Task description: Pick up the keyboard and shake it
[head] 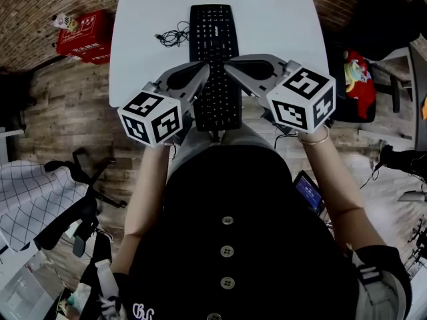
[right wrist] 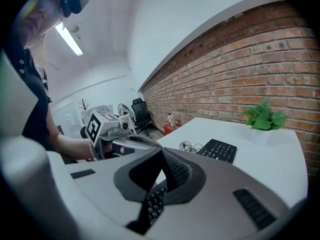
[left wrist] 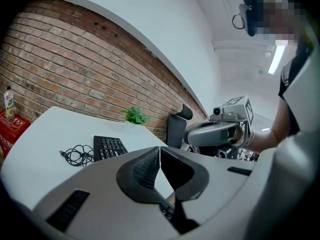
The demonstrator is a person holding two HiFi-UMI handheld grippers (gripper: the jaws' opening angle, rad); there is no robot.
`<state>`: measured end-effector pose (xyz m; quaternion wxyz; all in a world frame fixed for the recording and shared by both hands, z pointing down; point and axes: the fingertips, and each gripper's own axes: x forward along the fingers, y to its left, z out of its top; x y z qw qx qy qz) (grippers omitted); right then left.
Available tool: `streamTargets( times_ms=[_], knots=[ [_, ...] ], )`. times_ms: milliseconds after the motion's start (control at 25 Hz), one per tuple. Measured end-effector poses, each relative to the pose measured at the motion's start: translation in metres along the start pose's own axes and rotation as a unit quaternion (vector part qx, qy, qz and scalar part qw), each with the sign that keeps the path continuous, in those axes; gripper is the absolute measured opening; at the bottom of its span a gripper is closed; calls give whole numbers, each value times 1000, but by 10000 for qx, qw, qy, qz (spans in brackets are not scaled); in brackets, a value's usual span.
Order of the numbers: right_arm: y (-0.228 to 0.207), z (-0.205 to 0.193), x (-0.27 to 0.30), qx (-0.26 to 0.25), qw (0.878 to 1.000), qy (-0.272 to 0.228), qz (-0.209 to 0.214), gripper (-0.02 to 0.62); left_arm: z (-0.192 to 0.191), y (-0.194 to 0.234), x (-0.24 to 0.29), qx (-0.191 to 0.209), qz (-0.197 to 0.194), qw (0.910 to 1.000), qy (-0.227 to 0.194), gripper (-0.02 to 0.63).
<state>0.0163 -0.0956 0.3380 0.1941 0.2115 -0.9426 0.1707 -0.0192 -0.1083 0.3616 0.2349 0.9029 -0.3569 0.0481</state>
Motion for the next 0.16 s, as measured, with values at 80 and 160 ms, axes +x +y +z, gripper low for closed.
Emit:
streamTargets(
  times_ms=[80, 160],
  knots=[
    [1, -2, 2, -47, 10000, 50, 29, 26, -1, 1, 0, -5, 9, 10000, -8, 18],
    [1, -4, 3, -97, 9999, 107, 57, 26, -1, 1, 1, -17, 10, 10000, -24, 18]
  ],
)
